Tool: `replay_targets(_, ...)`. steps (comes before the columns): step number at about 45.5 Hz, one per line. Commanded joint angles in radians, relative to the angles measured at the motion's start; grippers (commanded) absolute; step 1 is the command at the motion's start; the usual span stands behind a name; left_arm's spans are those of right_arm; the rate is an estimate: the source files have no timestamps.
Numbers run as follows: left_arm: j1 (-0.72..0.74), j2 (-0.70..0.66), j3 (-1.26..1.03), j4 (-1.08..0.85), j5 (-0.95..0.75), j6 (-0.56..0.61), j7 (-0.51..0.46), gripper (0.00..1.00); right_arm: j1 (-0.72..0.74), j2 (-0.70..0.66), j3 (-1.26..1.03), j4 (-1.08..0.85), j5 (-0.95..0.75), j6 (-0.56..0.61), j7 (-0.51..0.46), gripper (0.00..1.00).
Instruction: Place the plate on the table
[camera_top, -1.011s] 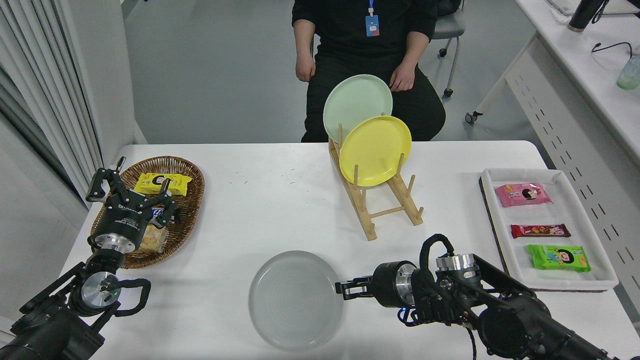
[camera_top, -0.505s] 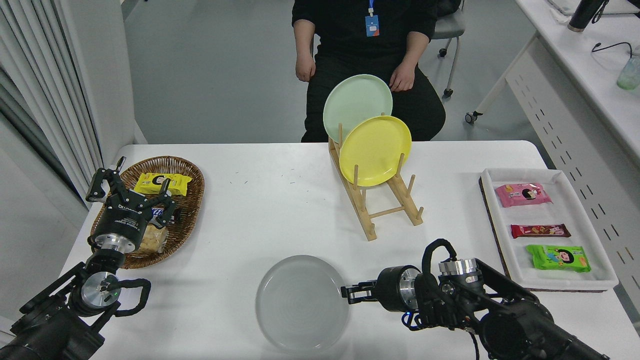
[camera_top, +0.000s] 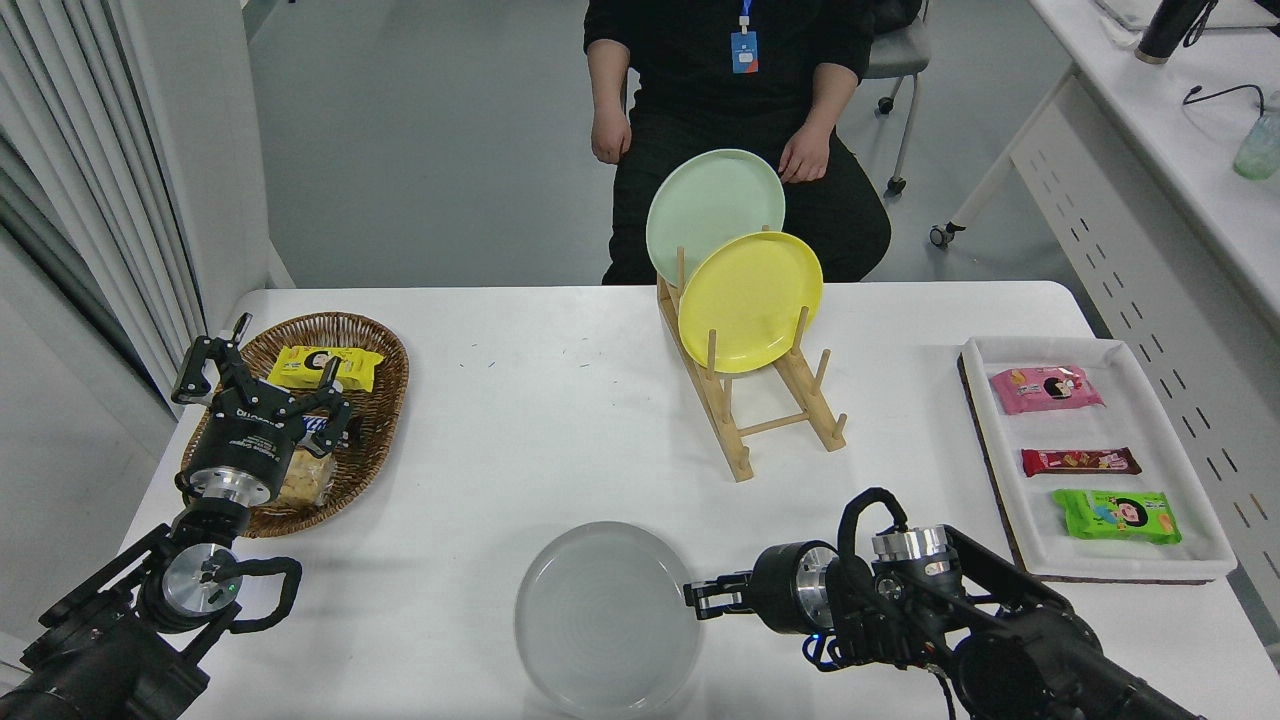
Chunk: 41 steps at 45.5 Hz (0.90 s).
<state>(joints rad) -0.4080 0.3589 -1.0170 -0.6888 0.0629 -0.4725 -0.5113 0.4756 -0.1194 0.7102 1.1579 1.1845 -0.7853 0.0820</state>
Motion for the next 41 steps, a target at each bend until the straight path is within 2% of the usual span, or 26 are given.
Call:
replay_targets(1, 0.0, 0.0, 0.0, 0.0, 0.0, 0.0, 0.0, 0.98, -0.002, 0.007, -0.005, -0.001, -0.011, 0.0, 0.001, 0.49)
replay_targets(2, 0.0, 0.0, 0.0, 0.0, 0.0, 0.0, 0.0, 0.98, -0.002, 0.009, -0.002, -0.001, -0.017, 0.0, 0.001, 0.56)
replay_targets(6, 0.0, 0.0, 0.0, 0.0, 0.0, 0.0, 0.0, 0.98, -0.002, 0.013, 0.008, -0.001, -0.029, 0.0, -0.001, 0.98)
replay_targets(7, 0.0, 0.0, 0.0, 0.0, 0.0, 0.0, 0.0, 0.98, 0.0, 0.018, 0.012, -0.001, -0.031, 0.0, -0.001, 1.0)
replay_targets(30, 0.0, 0.0, 0.0, 0.0, 0.0, 0.0, 0.0, 0.98, 0.024, 0.024, 0.086, 0.008, -0.031, 0.0, -0.002, 1.0)
replay_targets(41, 0.0, 0.0, 0.0, 0.0, 0.0, 0.0, 0.0, 0.98, 0.1, 0.061, 0.12, 0.006, -0.043, 0.0, -0.002, 1.0)
